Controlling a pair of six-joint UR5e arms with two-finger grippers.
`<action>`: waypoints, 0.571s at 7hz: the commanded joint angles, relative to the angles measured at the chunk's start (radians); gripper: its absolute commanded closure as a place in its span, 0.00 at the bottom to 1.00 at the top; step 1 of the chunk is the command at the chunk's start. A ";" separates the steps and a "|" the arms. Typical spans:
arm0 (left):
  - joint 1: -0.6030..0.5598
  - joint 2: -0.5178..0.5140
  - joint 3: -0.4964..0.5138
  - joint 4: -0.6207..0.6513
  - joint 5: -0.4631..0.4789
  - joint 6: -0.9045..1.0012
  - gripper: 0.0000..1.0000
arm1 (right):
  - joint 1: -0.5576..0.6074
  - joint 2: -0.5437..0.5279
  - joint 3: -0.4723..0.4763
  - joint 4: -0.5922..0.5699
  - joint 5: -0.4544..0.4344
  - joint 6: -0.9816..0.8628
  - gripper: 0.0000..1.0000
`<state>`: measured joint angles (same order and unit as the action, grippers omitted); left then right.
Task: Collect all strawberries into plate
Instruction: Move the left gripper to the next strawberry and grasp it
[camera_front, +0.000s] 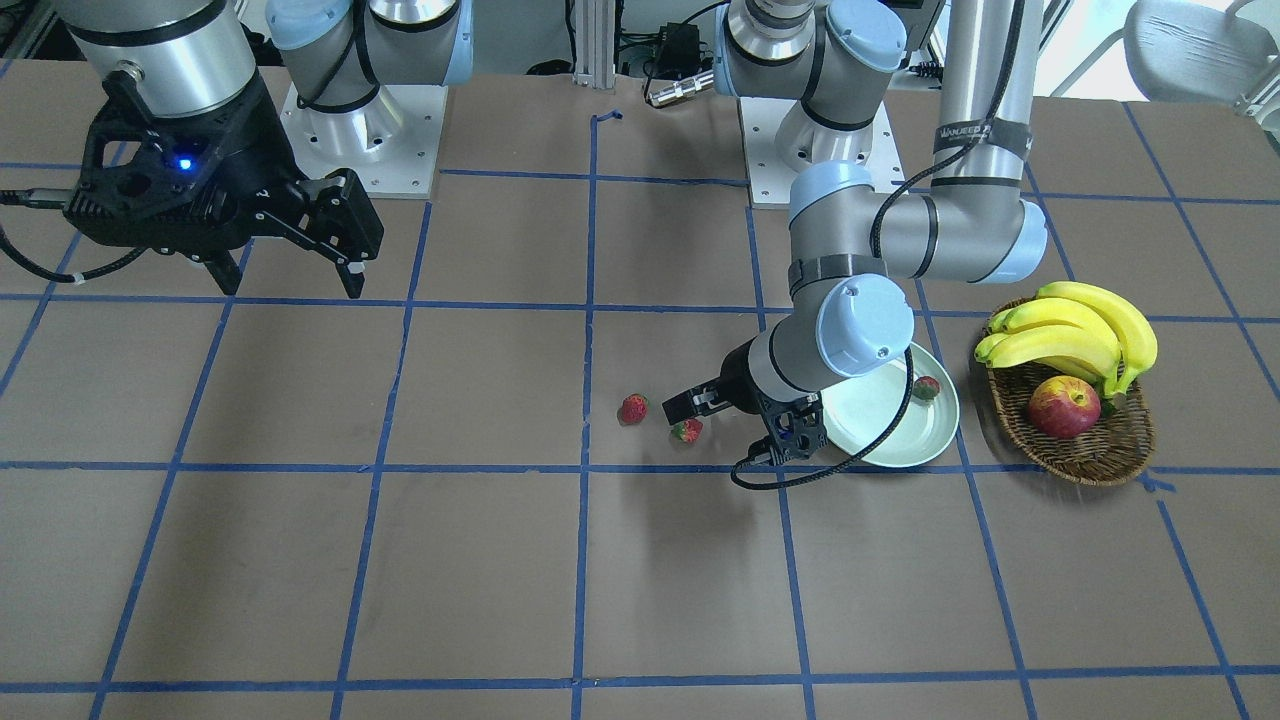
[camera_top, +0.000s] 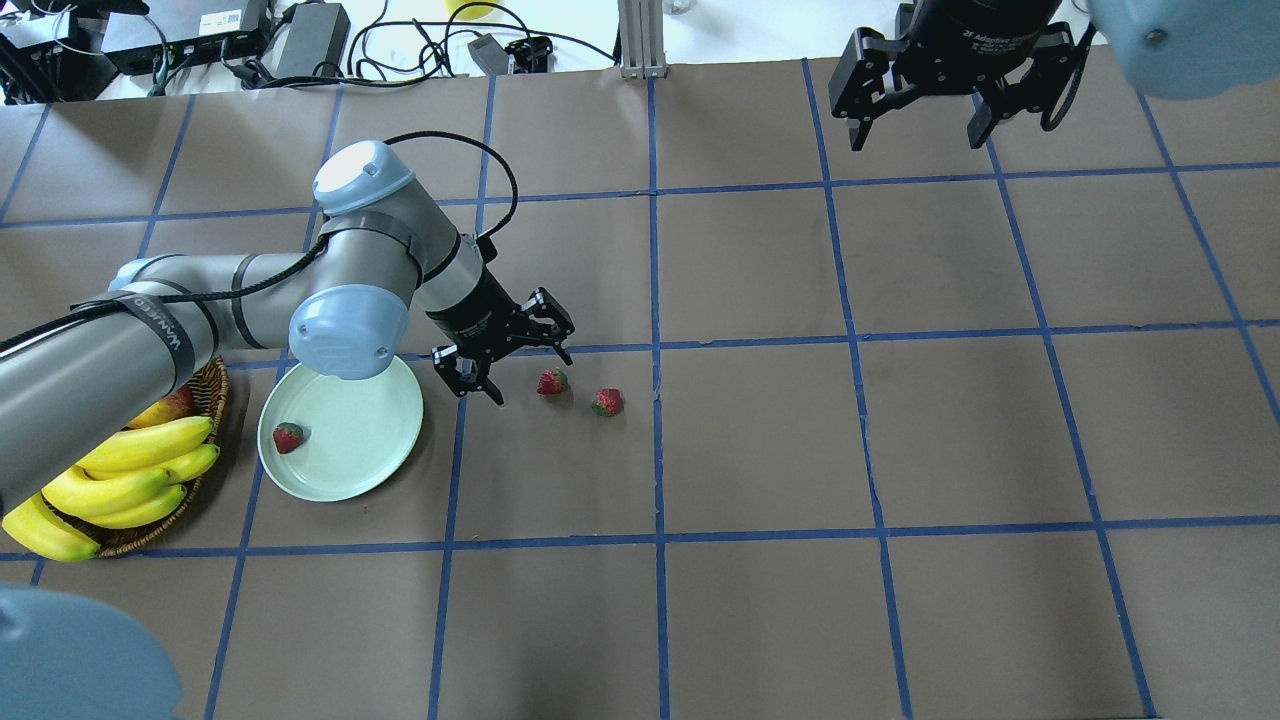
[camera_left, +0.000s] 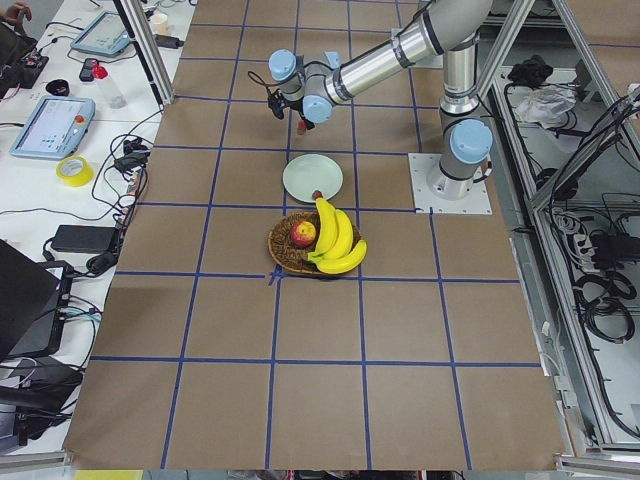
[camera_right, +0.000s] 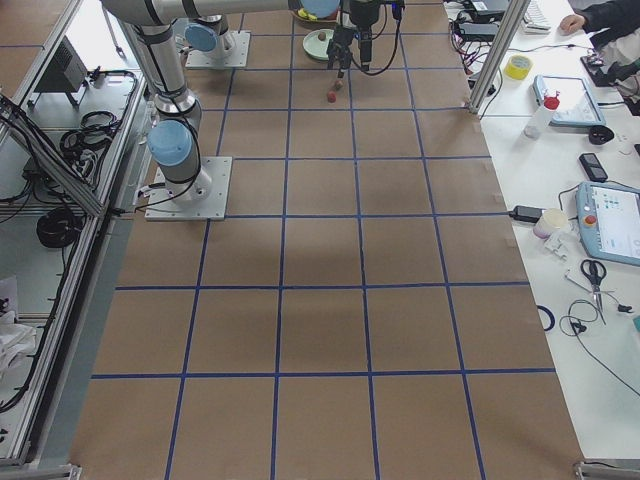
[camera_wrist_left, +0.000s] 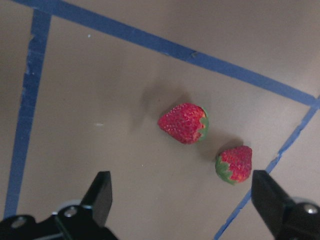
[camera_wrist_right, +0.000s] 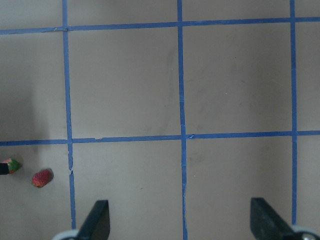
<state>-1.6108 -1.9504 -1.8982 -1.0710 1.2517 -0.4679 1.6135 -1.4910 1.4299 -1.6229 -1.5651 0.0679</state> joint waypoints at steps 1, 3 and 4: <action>-0.003 -0.064 -0.002 0.049 -0.002 -0.086 0.00 | 0.000 0.000 0.000 0.000 -0.001 0.000 0.00; -0.003 -0.082 0.004 0.090 -0.005 -0.095 0.40 | 0.000 0.000 0.000 0.000 -0.001 0.000 0.00; -0.003 -0.082 0.005 0.091 -0.006 -0.094 0.99 | 0.000 0.000 0.000 0.000 -0.001 -0.002 0.00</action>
<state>-1.6137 -2.0275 -1.8950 -0.9915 1.2477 -0.5587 1.6137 -1.4910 1.4297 -1.6229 -1.5662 0.0671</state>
